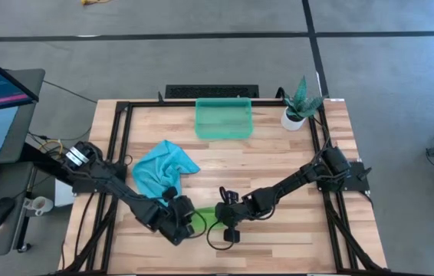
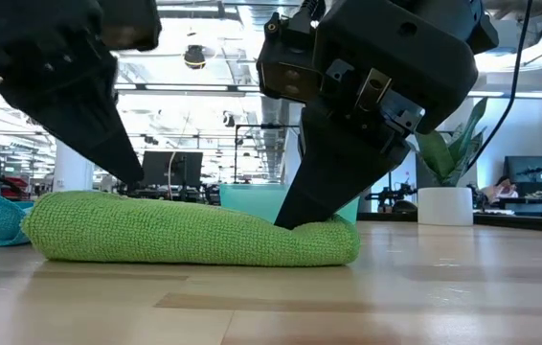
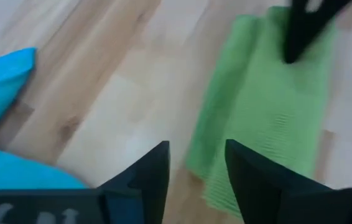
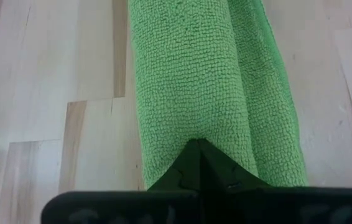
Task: Roll microfiber towels into tight, uniform cylinder then place into a basket
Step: Roll the green microfiber cloth
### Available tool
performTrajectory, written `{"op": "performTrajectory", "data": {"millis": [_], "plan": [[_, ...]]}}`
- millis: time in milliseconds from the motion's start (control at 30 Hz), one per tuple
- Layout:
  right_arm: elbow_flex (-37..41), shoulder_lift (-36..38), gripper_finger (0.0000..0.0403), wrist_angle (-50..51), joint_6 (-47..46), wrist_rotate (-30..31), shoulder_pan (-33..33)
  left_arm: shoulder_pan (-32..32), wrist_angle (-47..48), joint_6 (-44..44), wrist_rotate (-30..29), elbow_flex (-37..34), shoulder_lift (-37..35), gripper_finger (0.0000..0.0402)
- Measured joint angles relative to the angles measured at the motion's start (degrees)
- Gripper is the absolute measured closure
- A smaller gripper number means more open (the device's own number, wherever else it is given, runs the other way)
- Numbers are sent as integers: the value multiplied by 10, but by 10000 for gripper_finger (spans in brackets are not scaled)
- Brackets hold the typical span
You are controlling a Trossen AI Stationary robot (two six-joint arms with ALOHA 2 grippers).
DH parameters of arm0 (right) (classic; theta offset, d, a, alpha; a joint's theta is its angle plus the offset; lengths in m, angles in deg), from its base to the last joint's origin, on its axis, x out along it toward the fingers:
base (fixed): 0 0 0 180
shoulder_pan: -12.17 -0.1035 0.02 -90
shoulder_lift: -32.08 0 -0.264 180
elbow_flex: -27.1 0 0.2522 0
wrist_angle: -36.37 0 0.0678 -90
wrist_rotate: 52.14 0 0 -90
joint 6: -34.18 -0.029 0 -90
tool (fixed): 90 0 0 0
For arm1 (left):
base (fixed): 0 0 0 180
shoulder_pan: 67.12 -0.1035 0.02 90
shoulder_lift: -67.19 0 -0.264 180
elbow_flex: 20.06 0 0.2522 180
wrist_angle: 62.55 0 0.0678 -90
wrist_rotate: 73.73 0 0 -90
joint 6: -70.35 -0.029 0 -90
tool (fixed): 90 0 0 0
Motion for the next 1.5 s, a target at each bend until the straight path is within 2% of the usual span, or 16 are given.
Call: {"op": "performTrajectory", "data": {"millis": [167,333,500,600,667,767,967,1033,1133,1400,1500], "plan": [[0,0,382,0,0,0,0,-28,27,-9,54,0,0,209],[0,0,385,0,0,0,0,-54,64,-95,115,17,-18,197],[0,0,383,-1,0,0,0,-69,161,-112,91,28,-111,202],[0,0,380,-2,0,0,0,-70,161,-105,60,4,-180,207],[0,0,380,-1,0,0,0,-70,131,-100,53,-27,-216,208],[0,0,383,-2,0,0,0,-69,19,-98,55,-100,-252,209],[0,0,382,-2,0,0,0,-83,-335,-99,161,-249,-241,209],[0,0,379,-3,0,0,0,-84,-400,-102,170,-272,-233,209],[1,0,377,-3,0,-3,5,-84,-433,-115,173,-278,-216,209],[1,0,381,-4,0,-4,7,-85,-433,-129,184,-259,-153,209],[1,0,381,-4,0,-4,7,-89,-432,-116,209,-245,-130,209]]}}
